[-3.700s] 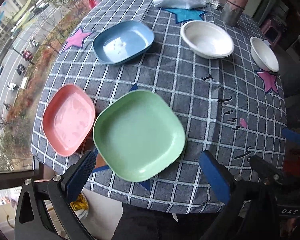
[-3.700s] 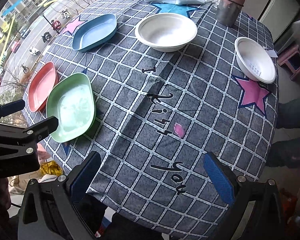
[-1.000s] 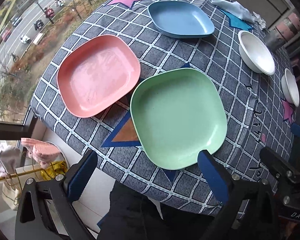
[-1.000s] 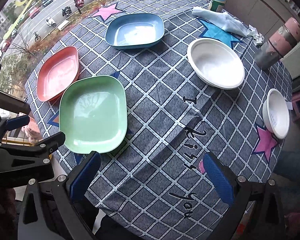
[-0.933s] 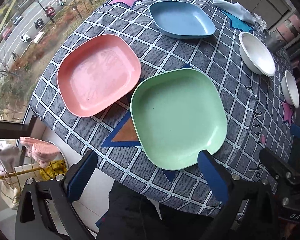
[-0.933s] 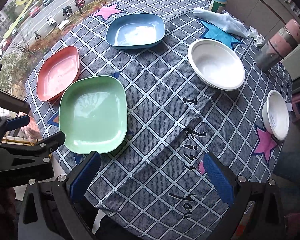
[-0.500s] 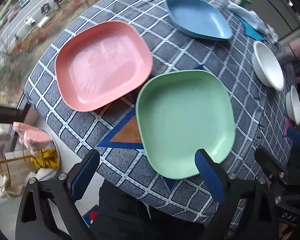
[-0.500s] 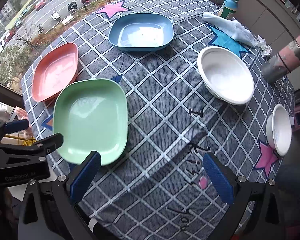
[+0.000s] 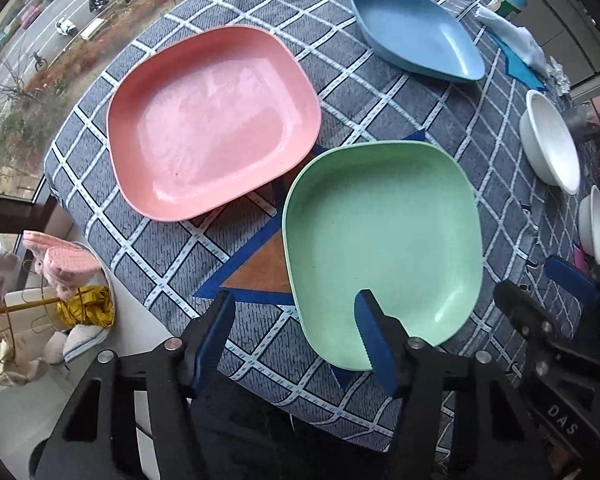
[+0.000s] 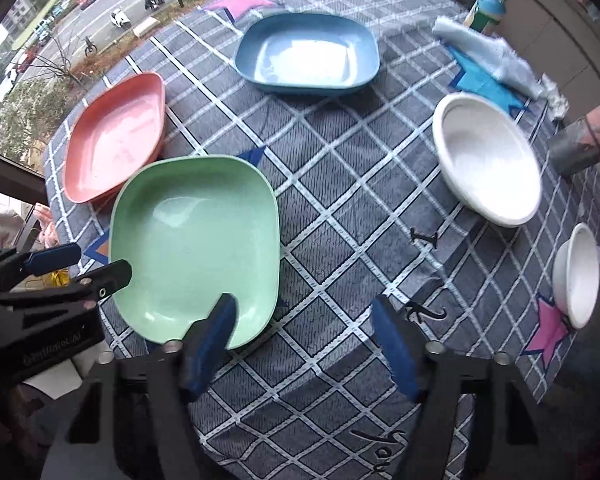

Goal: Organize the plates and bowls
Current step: 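Lower both grippers toward the rim of the green plate, then close the left gripper on the green plate rim while the right gripper closes beside it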

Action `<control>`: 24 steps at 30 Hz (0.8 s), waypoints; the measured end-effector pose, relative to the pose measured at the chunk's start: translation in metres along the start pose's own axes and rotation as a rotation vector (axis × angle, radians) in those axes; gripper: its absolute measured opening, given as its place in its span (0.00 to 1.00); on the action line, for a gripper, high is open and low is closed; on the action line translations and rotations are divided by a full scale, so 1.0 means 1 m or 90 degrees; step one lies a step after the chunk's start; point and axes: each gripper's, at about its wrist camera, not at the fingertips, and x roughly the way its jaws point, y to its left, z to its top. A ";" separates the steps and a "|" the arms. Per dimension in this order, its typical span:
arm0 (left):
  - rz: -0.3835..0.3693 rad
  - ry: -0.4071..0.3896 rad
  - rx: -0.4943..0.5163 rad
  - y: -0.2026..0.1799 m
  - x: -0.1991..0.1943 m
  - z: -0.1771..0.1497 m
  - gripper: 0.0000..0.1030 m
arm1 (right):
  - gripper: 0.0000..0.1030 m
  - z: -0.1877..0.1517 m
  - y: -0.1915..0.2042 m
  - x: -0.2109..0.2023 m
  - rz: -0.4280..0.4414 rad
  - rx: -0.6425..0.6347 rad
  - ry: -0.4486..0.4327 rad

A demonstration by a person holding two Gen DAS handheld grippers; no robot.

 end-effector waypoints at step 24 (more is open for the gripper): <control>-0.005 0.023 -0.037 0.008 0.037 0.020 0.53 | 0.68 0.036 0.011 0.052 0.035 -0.016 0.042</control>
